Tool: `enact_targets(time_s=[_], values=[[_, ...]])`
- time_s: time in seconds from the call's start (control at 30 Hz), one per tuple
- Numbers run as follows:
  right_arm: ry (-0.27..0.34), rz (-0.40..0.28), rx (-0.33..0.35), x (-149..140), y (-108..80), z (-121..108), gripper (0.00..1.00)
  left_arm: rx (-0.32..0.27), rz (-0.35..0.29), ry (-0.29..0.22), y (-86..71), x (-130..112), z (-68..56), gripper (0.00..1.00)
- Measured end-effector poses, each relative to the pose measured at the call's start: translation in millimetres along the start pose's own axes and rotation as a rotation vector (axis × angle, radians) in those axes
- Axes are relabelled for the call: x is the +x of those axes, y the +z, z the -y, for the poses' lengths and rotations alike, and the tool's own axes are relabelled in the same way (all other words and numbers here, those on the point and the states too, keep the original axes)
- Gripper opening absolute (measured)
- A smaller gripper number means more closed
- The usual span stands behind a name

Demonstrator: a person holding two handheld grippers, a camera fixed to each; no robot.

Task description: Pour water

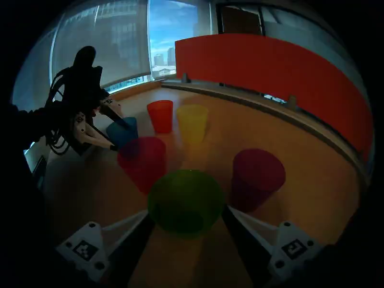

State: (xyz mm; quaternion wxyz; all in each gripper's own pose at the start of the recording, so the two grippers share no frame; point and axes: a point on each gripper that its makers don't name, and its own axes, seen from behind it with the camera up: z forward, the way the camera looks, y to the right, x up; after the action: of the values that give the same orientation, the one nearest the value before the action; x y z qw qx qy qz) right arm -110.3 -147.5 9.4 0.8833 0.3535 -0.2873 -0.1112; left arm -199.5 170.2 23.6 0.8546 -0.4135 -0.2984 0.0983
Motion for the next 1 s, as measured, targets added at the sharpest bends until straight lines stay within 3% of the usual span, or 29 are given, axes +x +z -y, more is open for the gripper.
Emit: enact_targets(time_s=[0.3,0.47,1.0], values=[[-0.006,-0.003,-0.008,1.3,2.0,-2.0,0.99,-0.006,-0.014,-0.017,3.5,4.1,-0.6,0.87],[-0.001,-0.002,-0.012,1.7,2.0,-3.4,0.88,-0.007,-0.009,-0.021,4.6,4.4,-0.9,0.85],[-0.02,-0.036,0.006,16.9,-6.5,7.9,0.86,0.008,-0.018,-0.013,-2.4,6.9,-0.8,0.84]])
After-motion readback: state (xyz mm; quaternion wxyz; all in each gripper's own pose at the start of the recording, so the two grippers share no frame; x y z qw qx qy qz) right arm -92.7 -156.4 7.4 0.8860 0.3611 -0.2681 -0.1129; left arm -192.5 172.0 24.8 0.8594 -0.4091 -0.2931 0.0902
